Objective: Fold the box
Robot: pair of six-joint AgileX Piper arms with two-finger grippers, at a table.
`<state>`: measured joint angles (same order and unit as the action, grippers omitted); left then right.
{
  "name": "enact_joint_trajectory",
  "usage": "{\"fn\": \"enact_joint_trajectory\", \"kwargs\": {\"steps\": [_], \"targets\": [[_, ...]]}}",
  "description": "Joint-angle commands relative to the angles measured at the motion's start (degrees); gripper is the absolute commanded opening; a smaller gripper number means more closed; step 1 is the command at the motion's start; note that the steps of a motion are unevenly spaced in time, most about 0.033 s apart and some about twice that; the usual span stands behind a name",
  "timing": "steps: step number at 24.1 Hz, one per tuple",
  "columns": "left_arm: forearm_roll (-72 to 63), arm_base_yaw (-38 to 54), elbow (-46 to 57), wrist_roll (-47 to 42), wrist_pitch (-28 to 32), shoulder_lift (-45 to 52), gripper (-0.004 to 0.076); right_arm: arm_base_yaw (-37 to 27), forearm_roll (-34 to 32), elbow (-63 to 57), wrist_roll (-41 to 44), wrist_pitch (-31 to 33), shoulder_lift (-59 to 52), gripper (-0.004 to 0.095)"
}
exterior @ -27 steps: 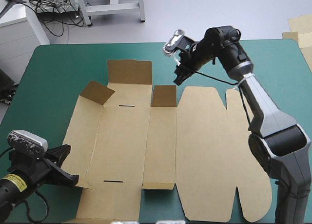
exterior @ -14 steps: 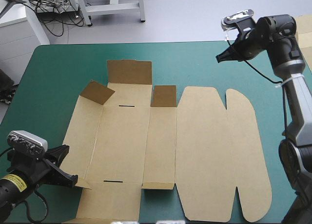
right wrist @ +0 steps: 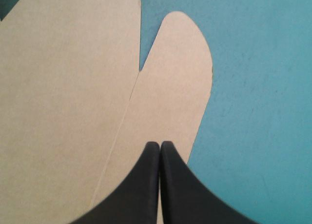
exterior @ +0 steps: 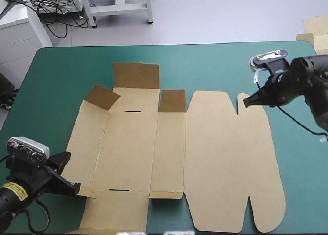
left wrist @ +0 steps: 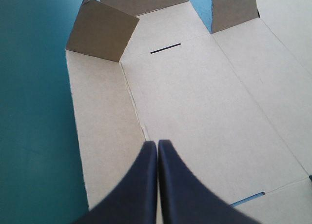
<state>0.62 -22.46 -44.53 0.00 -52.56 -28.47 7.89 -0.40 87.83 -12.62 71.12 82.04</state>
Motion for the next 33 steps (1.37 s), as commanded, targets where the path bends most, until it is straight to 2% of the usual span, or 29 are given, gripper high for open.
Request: {"fn": "enact_joint_trajectory", "kwargs": {"steps": [1, 9, 14, 23, 33], "targets": [[0.21, 0.01, -1.39, -0.66, 3.45, -0.41, -0.001, -0.42, -0.36, -6.21, 0.87, -4.38, -9.69, -0.002], [1.33, 0.01, -1.39, -0.66, 4.28, -1.53, -0.001, -0.42, -0.36, -23.95, 5.36, -4.96, -29.5, -0.002], [1.33, 0.01, -2.71, -2.38, 4.28, -8.98, -0.0008, -0.42, -0.36, -33.45, 5.94, -6.56, -40.9, -0.002], [1.21, 0.01, -12.0, -2.0, 3.14, -25.84, -0.0002, -0.42, -0.36, -38.97, 6.84, -6.45, -45.87, -0.002], [-9.51, 0.1, -26.35, 11.95, -5.5, -40.23, 0.0017, -0.42, -0.56, -39.11, 6.84, -6.45, -45.98, -0.002]]}}
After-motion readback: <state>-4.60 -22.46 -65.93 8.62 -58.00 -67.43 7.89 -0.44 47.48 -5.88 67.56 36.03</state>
